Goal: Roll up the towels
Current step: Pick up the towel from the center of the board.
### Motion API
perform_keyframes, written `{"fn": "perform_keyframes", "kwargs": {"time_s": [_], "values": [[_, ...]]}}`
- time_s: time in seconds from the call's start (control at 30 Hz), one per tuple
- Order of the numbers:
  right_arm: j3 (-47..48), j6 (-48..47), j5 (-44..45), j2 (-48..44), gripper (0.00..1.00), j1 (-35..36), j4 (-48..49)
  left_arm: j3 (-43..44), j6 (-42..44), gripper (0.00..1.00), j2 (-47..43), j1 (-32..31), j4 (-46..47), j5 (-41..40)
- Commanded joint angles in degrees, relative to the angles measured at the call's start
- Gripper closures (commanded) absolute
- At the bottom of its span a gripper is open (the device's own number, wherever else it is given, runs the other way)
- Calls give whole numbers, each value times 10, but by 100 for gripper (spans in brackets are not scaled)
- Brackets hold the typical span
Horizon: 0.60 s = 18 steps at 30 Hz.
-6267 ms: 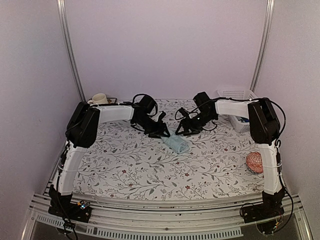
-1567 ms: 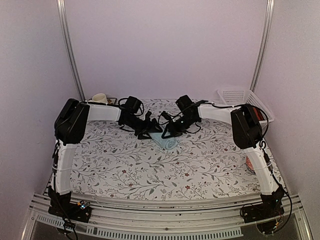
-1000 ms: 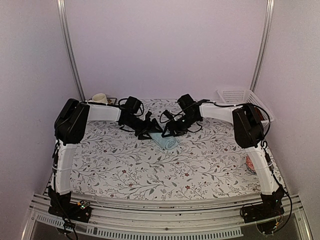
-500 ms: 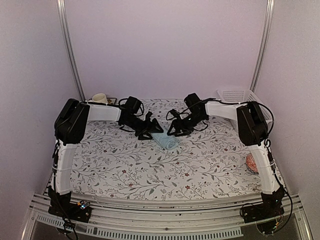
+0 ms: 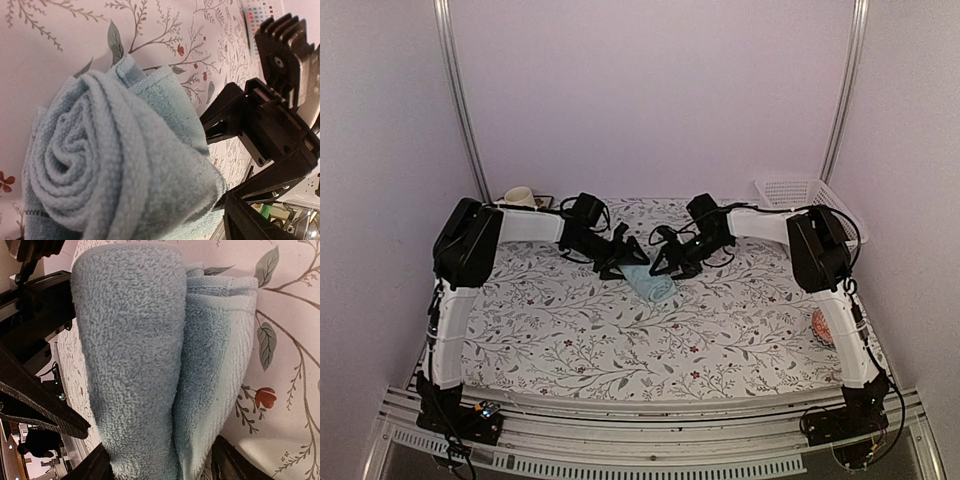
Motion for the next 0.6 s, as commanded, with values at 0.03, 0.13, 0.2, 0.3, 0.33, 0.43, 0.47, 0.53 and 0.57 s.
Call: {"fn": "perform_keyframes", "kwargs": {"time_s": [0.03,0.13,0.2,0.3,0.33,0.43,0.47,0.53,0.57], "values": [[-9,16,-45,27,34,10,27,7,1,11,25,-4,15,35],[-7,26,-53,31,34,13,41,13,2,11,34,-11,21,54],[-4,30,-63,35,35,14,47,20,5,11,37,-15,24,62],[-2,33,-66,41,37,18,49,36,8,11,43,-22,24,73],[-2,33,-67,41,38,20,49,40,9,10,44,-24,22,74],[-4,33,-68,43,47,23,51,42,9,10,43,-27,21,75],[-5,35,-68,42,51,23,55,40,9,10,43,-27,21,76],[-7,45,-71,40,61,22,67,39,10,10,41,-30,21,77],[-7,50,-76,40,68,22,75,37,10,10,40,-31,21,77]]}}
